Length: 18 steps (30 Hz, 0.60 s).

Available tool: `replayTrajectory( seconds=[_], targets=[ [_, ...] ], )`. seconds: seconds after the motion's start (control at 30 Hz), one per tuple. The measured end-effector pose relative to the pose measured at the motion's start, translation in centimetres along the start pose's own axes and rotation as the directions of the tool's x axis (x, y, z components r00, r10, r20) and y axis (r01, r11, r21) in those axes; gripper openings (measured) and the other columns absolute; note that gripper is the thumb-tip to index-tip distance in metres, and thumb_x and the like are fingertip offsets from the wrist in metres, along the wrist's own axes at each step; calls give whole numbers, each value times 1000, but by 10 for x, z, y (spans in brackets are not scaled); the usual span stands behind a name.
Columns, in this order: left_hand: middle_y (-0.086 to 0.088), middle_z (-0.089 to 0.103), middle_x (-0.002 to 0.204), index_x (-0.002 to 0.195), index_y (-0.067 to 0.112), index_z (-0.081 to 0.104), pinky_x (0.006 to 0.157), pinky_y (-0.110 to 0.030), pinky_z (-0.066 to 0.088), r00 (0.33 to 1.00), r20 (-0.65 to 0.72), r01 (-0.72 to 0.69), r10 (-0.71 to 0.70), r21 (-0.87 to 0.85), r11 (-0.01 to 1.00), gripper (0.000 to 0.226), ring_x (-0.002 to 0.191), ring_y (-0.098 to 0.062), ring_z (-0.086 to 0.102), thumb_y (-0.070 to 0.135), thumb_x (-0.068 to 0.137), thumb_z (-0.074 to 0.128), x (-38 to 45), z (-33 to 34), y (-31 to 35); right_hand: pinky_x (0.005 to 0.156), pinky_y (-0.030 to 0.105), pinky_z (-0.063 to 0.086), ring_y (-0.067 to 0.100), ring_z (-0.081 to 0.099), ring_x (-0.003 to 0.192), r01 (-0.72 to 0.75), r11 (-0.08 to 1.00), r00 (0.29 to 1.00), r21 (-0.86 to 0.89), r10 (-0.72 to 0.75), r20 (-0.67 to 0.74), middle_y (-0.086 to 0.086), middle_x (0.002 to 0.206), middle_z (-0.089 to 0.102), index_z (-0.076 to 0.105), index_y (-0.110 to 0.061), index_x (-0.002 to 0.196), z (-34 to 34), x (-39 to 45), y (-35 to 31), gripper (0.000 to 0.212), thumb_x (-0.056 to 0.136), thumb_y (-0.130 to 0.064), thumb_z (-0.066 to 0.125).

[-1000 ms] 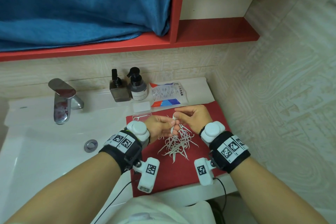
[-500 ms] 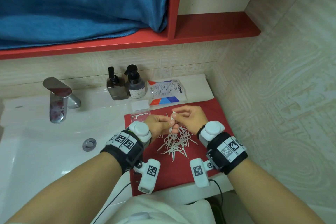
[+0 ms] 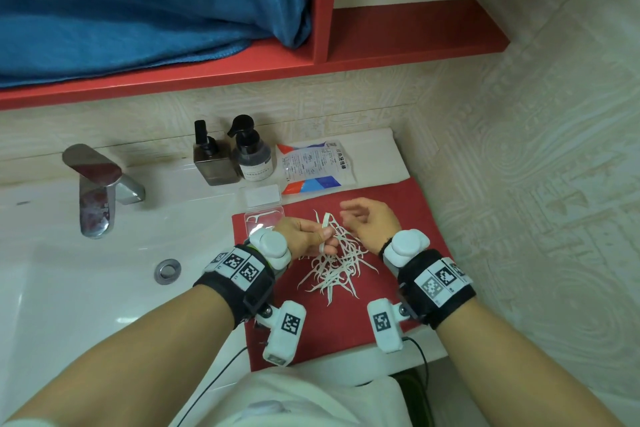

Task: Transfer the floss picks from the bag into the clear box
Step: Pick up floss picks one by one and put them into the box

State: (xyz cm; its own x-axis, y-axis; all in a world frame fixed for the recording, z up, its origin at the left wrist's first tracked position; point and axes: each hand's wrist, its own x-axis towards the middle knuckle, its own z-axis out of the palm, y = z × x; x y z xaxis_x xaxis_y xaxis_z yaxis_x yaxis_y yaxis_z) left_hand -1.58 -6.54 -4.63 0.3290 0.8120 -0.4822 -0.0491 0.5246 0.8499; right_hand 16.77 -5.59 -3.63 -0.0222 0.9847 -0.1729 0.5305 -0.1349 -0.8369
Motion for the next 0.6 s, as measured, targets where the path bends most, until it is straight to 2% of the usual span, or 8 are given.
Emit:
replayTrajectory(
  seconds=[0.03, 0.1, 0.2, 0.3, 0.37, 0.43, 0.5, 0.6],
  targets=[
    [-17, 73, 88, 95, -5, 70, 61, -22, 56, 1000, -9, -4, 4, 4, 1000, 19, 73, -21, 72, 12, 85, 69, 0, 0, 1, 73, 17, 53, 7, 67, 82, 1, 988, 1000, -151, -2, -6, -4, 99, 73, 71, -20, 107, -5, 2, 4, 21, 88, -10, 66],
    [-19, 73, 92, 95, -4, 70, 61, -22, 56, 1000, -13, -11, 11, 14, 1000, 20, 75, -21, 72, 13, 85, 69, -1, 0, 2, 73, 15, 47, 8, 64, 80, -9, 930, 999, -367, 21, 30, -3, 101, 72, 71, -18, 105, -14, 3, 11, 21, 86, -10, 68],
    [-19, 73, 91, 92, -2, 71, 58, -21, 54, 1000, -30, -9, 10, 11, 1000, 16, 73, -20, 72, 13, 86, 69, -1, -3, 3, 75, 19, 45, 7, 58, 81, 34, 864, 988, -503, 47, 147, -1, 103, 69, 70, -17, 107, -18, 2, 15, 29, 80, -21, 77],
    [-18, 73, 91, 89, 1, 72, 63, -24, 57, 999, -42, -21, 21, 17, 1000, 13, 76, -22, 71, 13, 85, 69, 1, -3, 4, 76, 23, 48, 8, 57, 79, 6, 849, 981, -528, 97, 167, -6, 93, 60, 68, -19, 106, -15, 0, 18, 41, 70, -28, 85],
    [-17, 74, 89, 88, 2, 73, 71, -28, 59, 999, -48, -18, 19, 21, 1000, 12, 78, -24, 71, 14, 85, 69, 2, -3, 3, 68, 20, 48, 7, 58, 71, -40, 867, 978, -496, 135, 157, -8, 83, 61, 66, -18, 104, -14, -2, 21, 41, 69, -24, 86],
    [-12, 75, 84, 88, 2, 72, 65, -23, 57, 998, -59, -11, 13, 31, 999, 12, 73, -20, 71, 14, 86, 68, 2, -1, 2, 58, 15, 44, 6, 61, 65, -85, 889, 974, -451, 171, 152, -8, 76, 65, 63, -16, 104, -13, -5, 26, 42, 69, -21, 86],
    [-10, 74, 83, 89, 1, 71, 60, -21, 55, 998, -66, -5, 7, 33, 999, 14, 70, -18, 71, 14, 86, 68, 2, 0, 1, 54, 15, 42, 8, 63, 66, -110, 895, 975, -433, 182, 129, -4, 78, 68, 61, -16, 102, -13, -6, 29, 42, 69, -22, 86],
    [-16, 73, 91, 94, -2, 70, 61, -22, 56, 998, -60, 7, -5, 38, 999, 17, 71, -18, 71, 14, 87, 67, 2, 0, 0, 55, 16, 43, 8, 61, 69, -120, 878, 977, -463, 186, 100, -3, 86, 67, 62, -18, 96, -15, -8, 28, 41, 65, -29, 88]
  ],
)
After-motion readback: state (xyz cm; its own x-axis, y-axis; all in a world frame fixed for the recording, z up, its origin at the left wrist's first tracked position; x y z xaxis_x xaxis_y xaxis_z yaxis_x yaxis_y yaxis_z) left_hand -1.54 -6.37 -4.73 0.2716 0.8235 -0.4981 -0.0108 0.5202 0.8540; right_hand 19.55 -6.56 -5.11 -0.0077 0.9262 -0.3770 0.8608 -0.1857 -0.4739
